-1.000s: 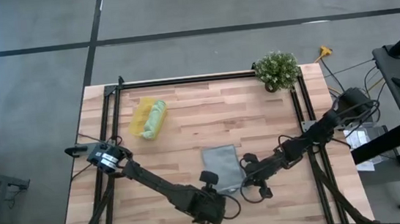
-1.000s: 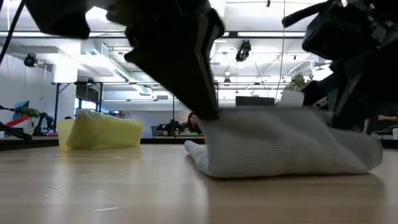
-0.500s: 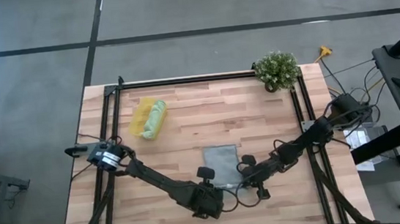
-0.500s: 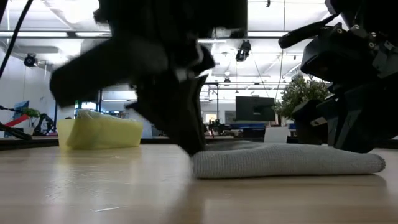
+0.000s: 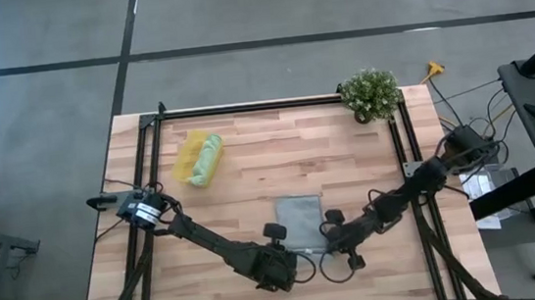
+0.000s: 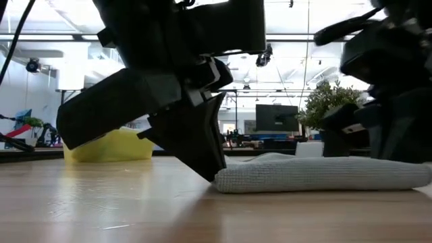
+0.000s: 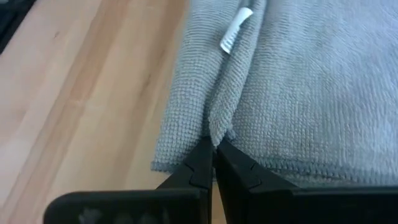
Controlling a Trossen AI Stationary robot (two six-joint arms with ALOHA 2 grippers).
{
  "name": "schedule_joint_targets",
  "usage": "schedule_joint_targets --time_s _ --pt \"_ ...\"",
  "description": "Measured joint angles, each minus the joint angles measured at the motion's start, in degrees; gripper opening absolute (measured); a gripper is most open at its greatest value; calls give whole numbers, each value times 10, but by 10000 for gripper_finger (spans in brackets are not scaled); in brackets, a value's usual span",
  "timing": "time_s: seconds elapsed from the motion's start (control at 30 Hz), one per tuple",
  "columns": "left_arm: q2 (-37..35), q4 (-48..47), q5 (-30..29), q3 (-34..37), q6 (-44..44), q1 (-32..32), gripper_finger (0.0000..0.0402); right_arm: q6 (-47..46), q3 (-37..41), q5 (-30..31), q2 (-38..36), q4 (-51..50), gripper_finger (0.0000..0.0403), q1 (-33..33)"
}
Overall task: Roll microfiber towels into tight, uniform cylinder then place into a basket
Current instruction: Roll the gray towel
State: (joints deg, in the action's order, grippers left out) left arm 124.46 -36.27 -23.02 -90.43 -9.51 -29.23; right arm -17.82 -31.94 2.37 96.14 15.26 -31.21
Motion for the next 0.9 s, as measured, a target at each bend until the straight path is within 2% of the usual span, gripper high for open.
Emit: schedule_joint_targets --time_s 0.23,0.57,0.7,0.9 --pt "0 38 3 12 14 -3 2 9 0 41 0 -1 9 -46" --pt "-1 75 6 31 14 -15 2 64 2 152 1 -14 12 -110" --pt "-1 93 12 32 38 -16 2 71 2 165 1 -14 37 -112" --pt "0 99 14 30 44 -16 2 75 3 204 -3 -18 96 -113"
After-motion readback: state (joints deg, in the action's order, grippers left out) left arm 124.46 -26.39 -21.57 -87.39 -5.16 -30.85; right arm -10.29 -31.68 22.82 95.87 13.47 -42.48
